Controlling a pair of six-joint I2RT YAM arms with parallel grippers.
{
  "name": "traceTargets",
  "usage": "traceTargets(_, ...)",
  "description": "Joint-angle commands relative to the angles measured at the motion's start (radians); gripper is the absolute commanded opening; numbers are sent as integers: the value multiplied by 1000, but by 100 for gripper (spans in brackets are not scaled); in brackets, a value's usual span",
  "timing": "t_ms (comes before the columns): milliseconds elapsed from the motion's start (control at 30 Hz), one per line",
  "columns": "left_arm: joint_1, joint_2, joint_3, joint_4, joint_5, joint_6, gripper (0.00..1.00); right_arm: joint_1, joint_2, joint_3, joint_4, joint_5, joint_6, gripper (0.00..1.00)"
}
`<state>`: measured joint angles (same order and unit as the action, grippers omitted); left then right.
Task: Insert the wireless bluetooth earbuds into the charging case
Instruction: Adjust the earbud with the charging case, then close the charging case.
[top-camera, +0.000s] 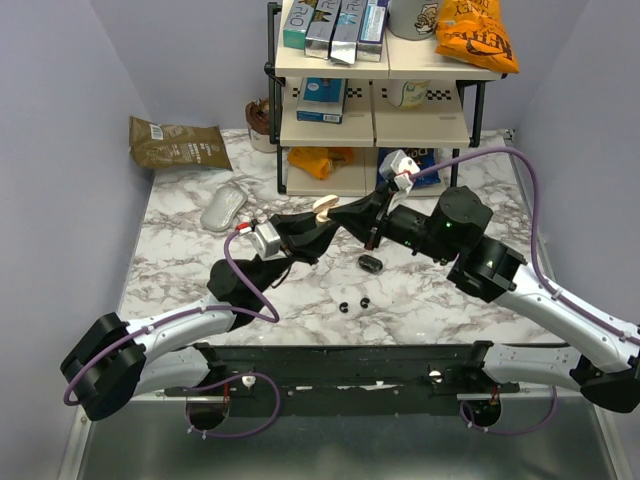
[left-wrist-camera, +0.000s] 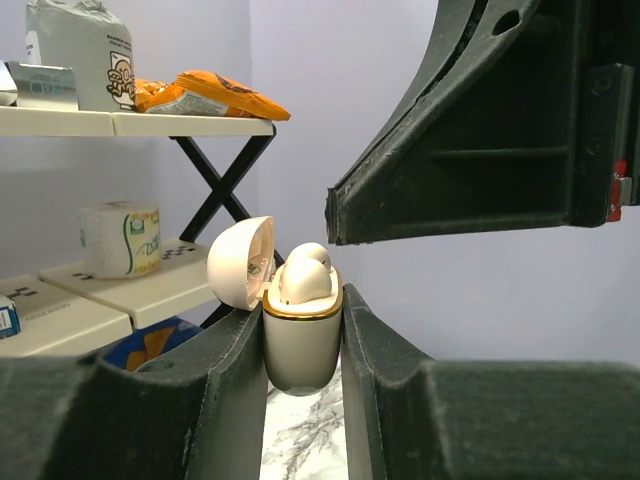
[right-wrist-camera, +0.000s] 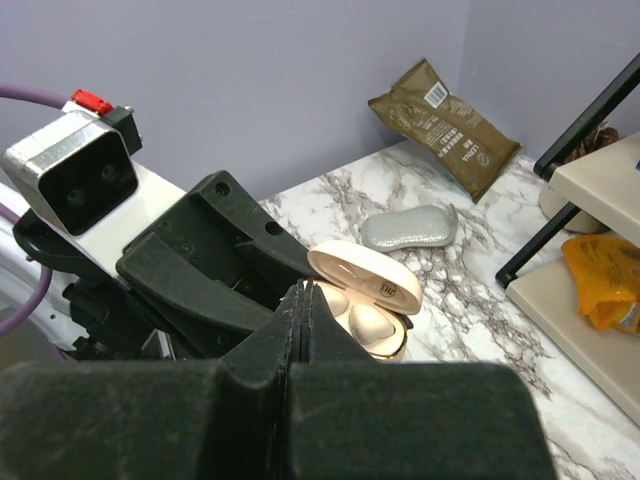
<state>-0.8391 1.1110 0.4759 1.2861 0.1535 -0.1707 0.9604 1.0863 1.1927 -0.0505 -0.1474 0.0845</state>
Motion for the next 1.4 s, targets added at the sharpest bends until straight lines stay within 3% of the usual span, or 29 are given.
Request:
traceTargets(0, -2, -5, 10, 33, 11, -9, 0, 1, -32, 12, -6, 28, -20, 1)
traceTargets(167, -2, -36, 1, -39, 27, -1, 0, 0, -46, 17, -49, 279, -22, 1)
traceTargets(267, -2, -74, -14, -105, 78, 10, 0, -2, 6, 97, -121, 347, -28, 9)
traceTargets(300, -2, -97, -17, -126, 95, 16, 0, -2, 15, 111, -132, 350, -34, 19)
traceTargets(400, -2, -138, -25, -205, 135, 48, 0, -5, 53, 165, -187, 358, -40, 36)
traceTargets(500, -2, -161, -33, -246, 136, 66, 0, -5, 89, 205, -233, 335, -35, 40)
traceTargets(933, -2, -140, -11, -240, 141, 76, 0, -3, 123, 216, -293, 163, -42, 40)
traceTargets(1367, -2, -128, 4, -237, 100, 94, 0, -3, 84, 156, -319, 100, -28, 31)
